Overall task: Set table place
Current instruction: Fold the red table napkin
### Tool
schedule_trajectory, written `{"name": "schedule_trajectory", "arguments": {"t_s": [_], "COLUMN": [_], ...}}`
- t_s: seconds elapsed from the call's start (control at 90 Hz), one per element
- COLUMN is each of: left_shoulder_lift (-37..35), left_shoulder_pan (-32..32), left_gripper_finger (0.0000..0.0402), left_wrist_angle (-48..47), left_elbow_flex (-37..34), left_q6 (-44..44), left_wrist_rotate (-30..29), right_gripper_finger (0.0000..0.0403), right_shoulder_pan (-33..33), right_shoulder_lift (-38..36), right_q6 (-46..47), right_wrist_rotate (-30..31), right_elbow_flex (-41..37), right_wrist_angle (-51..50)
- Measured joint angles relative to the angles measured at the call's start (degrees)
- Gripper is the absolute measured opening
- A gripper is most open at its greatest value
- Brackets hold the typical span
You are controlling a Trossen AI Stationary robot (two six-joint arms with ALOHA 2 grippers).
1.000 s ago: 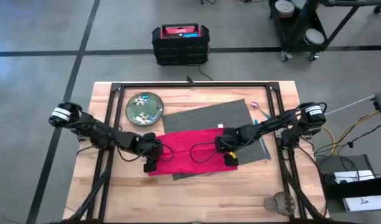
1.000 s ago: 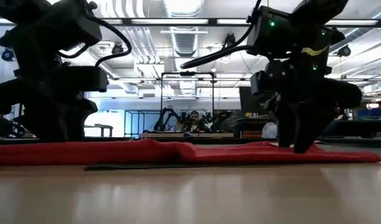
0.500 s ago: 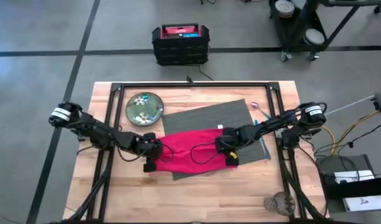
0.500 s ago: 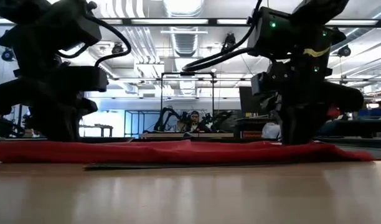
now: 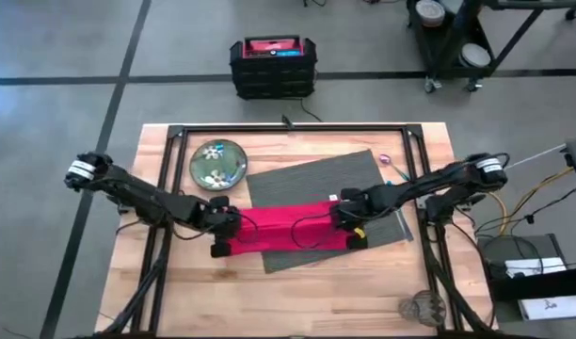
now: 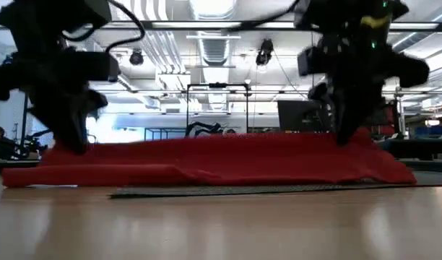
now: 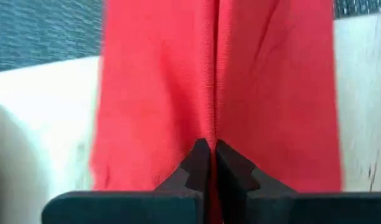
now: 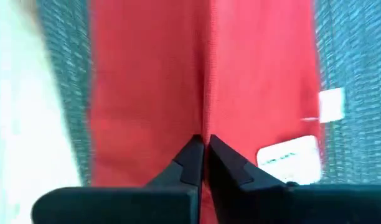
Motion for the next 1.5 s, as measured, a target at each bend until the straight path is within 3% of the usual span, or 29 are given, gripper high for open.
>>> {"name": "schedule_trajectory", "arguments": {"t_s": [0.278, 0.567, 0.9, 1.044, 1.278, 1.5], "left_shoulder_lift": [-6.92, -7.42, -6.76, -5.25, 0.24, 4.95], "left_shoulder_pan": [-0.02, -0.13, -4.02, -9.2, -18.22, -18.7], "left_gripper_finger": [0.0, 0.0, 0.0, 0.0, 0.0, 0.0], "left_wrist_angle": [-6.28, -14.2, -16.51, -15.09, -4.06, 3.26], "left_elbow_flex": [5.34, 15.76, 18.3, 18.26, 18.19, 17.97], "left_q6": [1.03, 4.35, -4.25, -10.54, -15.72, -14.19], "left_wrist_rotate": [-1.04, -3.91, 0.82, 1.17, 3.82, 8.66], "right_gripper_finger": [0.0, 0.0, 0.0, 0.0, 0.0, 0.0], "right_shoulder_pan": [-0.01, 0.32, 5.43, 9.99, 19.81, 20.87], "right_shoulder_lift": [-7.98, -13.55, -16.31, -15.86, -14.88, -14.67], "right_q6": [0.04, 2.07, 5.19, 10.05, 17.93, 17.85], "right_wrist_rotate": [0.07, -0.42, -2.16, -4.06, -6.31, -11.3], "right_elbow_flex": [1.92, 2.09, 2.05, 1.93, 0.36, -1.45], "right_wrist_angle": [-4.22, -6.46, -7.41, -5.55, 0.29, 4.46]}}
